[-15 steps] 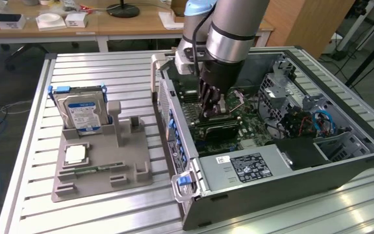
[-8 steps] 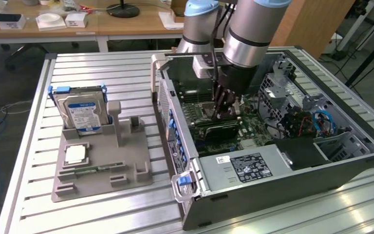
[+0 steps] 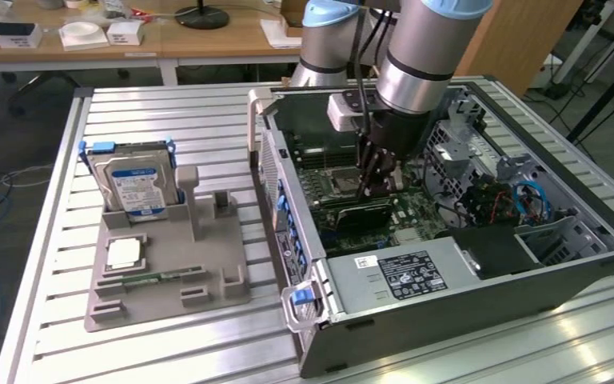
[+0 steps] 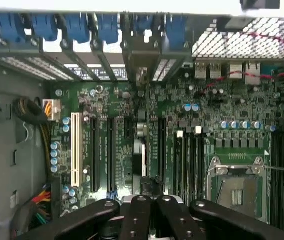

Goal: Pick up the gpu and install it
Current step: 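Press down on the gpu until it lock into place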

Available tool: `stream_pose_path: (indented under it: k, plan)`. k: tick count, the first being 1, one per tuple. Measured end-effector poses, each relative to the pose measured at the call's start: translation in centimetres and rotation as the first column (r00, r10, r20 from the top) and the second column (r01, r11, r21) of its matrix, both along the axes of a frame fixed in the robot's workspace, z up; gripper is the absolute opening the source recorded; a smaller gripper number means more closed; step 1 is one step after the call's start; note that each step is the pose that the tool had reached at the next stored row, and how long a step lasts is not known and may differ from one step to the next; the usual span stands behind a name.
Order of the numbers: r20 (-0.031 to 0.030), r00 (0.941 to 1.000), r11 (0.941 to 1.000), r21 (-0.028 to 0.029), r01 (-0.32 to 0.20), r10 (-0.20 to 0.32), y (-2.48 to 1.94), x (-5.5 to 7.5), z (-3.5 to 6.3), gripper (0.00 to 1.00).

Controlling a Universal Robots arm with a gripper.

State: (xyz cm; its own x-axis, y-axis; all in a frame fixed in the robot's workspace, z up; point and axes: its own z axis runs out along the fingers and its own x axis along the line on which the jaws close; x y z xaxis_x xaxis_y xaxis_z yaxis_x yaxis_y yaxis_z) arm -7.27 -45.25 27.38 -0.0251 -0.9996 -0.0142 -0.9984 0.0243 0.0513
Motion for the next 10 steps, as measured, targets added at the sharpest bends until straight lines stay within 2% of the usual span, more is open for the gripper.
stream_pose_path:
  k: [3, 8, 10]
  plan:
    - [0.0, 1.0, 1.0, -0.0001, 0.0, 0.0, -0.1, 0.37, -0.1, 0.11]
    - [0.0, 1.0, 1.0, 0.0001, 0.0, 0.0, -0.53, 0.53, -0.21, 0.11]
    - [0.0, 1.0, 1.0, 0.0001, 0.0, 0.0, -0.53, 0.53, -0.21, 0.11]
